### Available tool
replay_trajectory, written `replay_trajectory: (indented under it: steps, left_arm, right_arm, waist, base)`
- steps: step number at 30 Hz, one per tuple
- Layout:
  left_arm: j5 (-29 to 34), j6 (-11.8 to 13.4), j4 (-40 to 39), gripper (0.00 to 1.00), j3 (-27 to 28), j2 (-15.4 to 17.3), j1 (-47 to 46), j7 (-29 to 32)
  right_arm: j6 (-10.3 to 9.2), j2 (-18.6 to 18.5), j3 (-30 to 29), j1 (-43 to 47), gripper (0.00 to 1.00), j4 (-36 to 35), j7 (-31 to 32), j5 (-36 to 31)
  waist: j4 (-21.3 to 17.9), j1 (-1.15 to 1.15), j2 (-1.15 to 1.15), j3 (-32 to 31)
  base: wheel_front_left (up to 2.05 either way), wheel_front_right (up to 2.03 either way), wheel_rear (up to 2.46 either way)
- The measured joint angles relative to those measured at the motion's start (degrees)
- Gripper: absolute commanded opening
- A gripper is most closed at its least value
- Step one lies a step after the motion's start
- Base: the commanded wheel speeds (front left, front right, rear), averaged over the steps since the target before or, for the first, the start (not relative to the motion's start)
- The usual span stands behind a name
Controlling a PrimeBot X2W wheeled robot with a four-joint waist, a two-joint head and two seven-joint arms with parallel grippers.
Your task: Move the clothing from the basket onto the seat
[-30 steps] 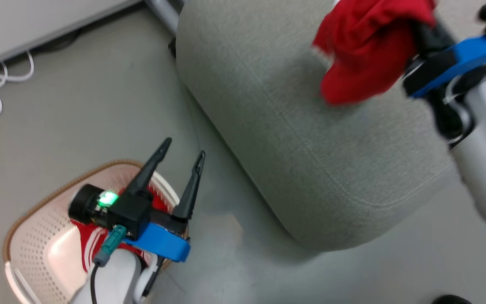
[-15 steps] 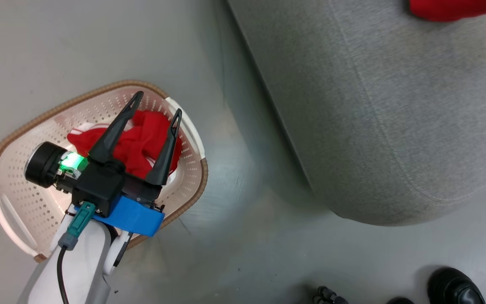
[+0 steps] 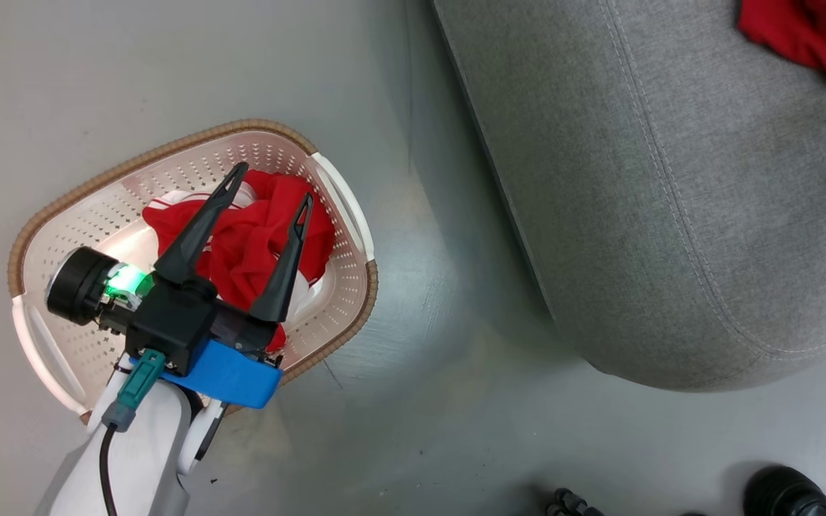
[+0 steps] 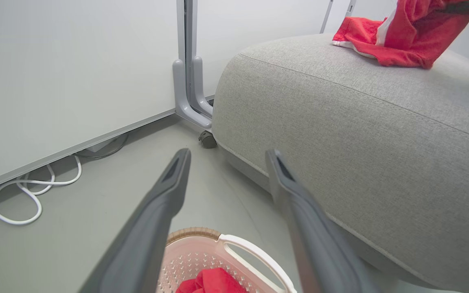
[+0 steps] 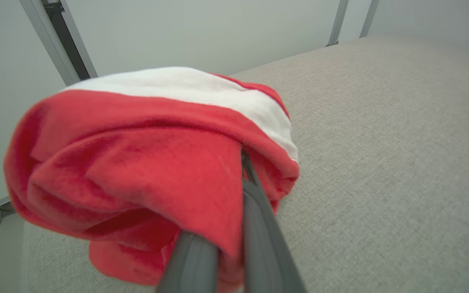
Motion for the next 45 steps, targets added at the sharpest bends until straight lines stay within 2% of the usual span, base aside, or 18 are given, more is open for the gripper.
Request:
replay_trajectory:
  steps: [1,2,3,4,5,21,35,40,45]
  left_arm:
    - [-0.1,0.0,0.0,1.00,-0.1,0.0,0.1,-0.1]
    - [-0.2,0.0,-0.1,1.00,-0.3,0.0,0.1,-0.1]
    - [-0.2,0.0,-0.1,1.00,-0.5,0.0,0.1,-0.1]
    - [-0.2,0.0,-0.1,1.00,-0.7,0.0,0.1,-0.1]
    - [-0.2,0.0,-0.1,1.00,-0.9,-0.1,0.1,-0.2]
    - [-0.8,0.0,2.6,1.00,-2.5,-0.7,-0.1,-1.0]
    - [-4.2,0.0,8.9,1.00,-2.9,-6.3,1.9,-1.8]
    - [-5.2,-0.1,9.7,1.00,-0.7,-9.3,5.2,-1.8]
    - [-5.8,-0.2,10.2,1.00,2.2,-11.1,8.6,-1.8]
  right_arm:
    - [0.00,0.4,-0.1,0.0,0.07,0.2,0.0,-0.3]
    - [0.00,0.7,-0.1,0.0,0.23,0.5,0.0,-0.6]
    - [0.00,0.9,0.0,0.0,0.48,0.6,0.0,-0.9]
    - [0.00,0.9,0.1,0.0,0.94,0.6,0.0,-1.2]
    - [0.00,1.0,0.8,0.0,1.00,0.7,0.0,-1.6]
    - [0.00,1.1,1.9,1.2,1.00,1.3,0.0,-1.3]
    - [0.00,0.8,7.0,10.8,1.00,0.6,0.0,-0.8]
    - [0.00,-0.8,8.1,15.9,1.00,-1.9,0.0,-1.9]
    - [0.00,-0.6,7.7,20.7,1.00,-6.0,0.0,-4.6]
  waist:
    - [-0.1,0.00,0.00,-0.2]
    - [-0.2,0.00,0.00,-0.3]
    - [-0.2,0.00,0.00,-0.4]
    - [-0.2,0.00,0.00,-0.6]
    - [-0.2,0.00,0.00,-0.7]
    - [0.2,-0.01,0.00,-3.1]
    - [1.8,-0.02,0.00,-14.0]
    - [3.1,-0.02,0.00,-20.0]
    - [4.4,-0.02,0.00,-24.6]
  base:
    - [0.00,0.00,0.00]
    - [0.00,0.00,0.00]
    - [0.00,0.00,0.00]
    - [0.00,0.00,0.00]
    - [0.00,0.00,0.00]
    - [0.00,0.00,0.00]
    - [0.00,0.00,0.00]
    - [0.00,0.00,0.00]
    - [0.00,0.00,0.00]
